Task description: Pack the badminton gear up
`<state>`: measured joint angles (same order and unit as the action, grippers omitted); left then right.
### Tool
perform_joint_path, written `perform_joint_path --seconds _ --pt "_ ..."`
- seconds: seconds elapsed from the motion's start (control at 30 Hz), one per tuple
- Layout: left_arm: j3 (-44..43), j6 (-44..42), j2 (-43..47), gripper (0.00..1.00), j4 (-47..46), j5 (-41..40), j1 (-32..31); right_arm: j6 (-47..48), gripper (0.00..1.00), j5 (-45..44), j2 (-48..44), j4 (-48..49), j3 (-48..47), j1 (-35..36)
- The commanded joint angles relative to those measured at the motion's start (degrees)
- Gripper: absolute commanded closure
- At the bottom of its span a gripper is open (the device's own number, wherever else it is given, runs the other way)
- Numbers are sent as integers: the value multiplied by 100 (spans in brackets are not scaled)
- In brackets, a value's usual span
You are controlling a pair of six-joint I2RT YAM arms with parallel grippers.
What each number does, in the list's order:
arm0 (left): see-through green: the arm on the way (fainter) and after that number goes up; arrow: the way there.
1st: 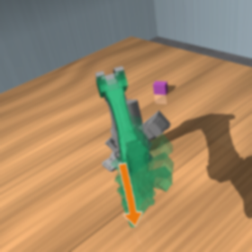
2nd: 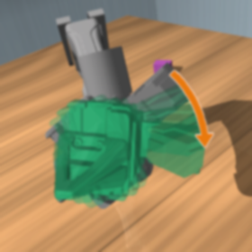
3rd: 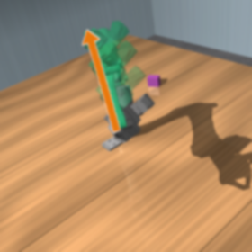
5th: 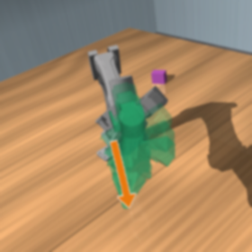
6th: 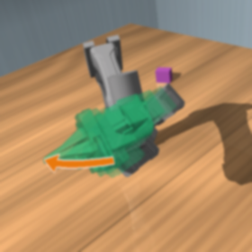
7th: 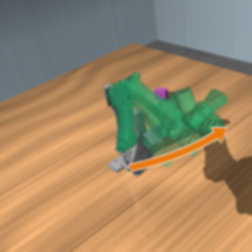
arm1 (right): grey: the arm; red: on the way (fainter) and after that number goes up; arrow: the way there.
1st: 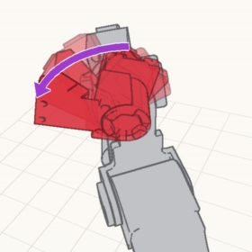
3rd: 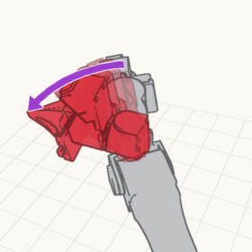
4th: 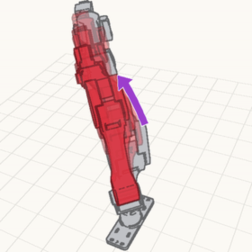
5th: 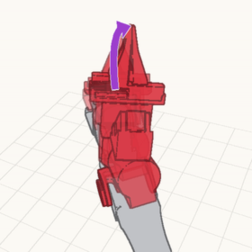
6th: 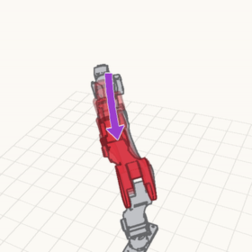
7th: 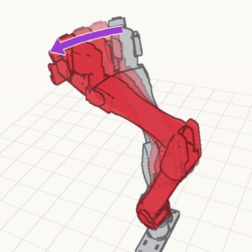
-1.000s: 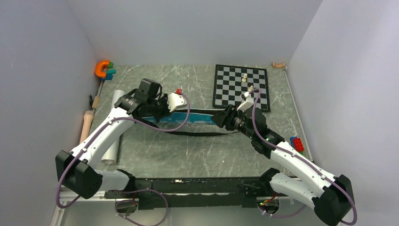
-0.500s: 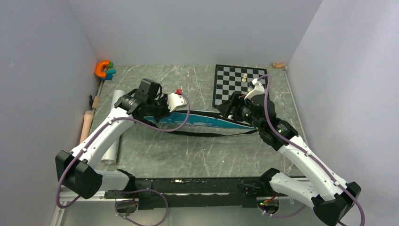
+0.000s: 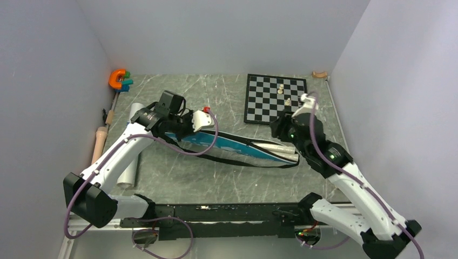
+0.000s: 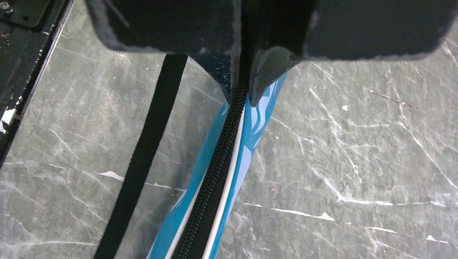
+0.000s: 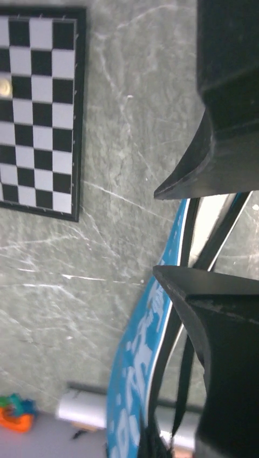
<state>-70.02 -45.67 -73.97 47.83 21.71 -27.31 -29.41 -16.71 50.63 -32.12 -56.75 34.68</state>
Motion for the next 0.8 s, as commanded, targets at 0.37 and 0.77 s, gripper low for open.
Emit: perform_joint_path --seconds 0.37,0.77 --pt "-677 504 158 100 -528 417 36 -1521 100 -2027 -741 -1607 -353 -130" --pt "-747 824 133 100 -607 179 330 -987 100 -327 117 -928 -1081 -1800"
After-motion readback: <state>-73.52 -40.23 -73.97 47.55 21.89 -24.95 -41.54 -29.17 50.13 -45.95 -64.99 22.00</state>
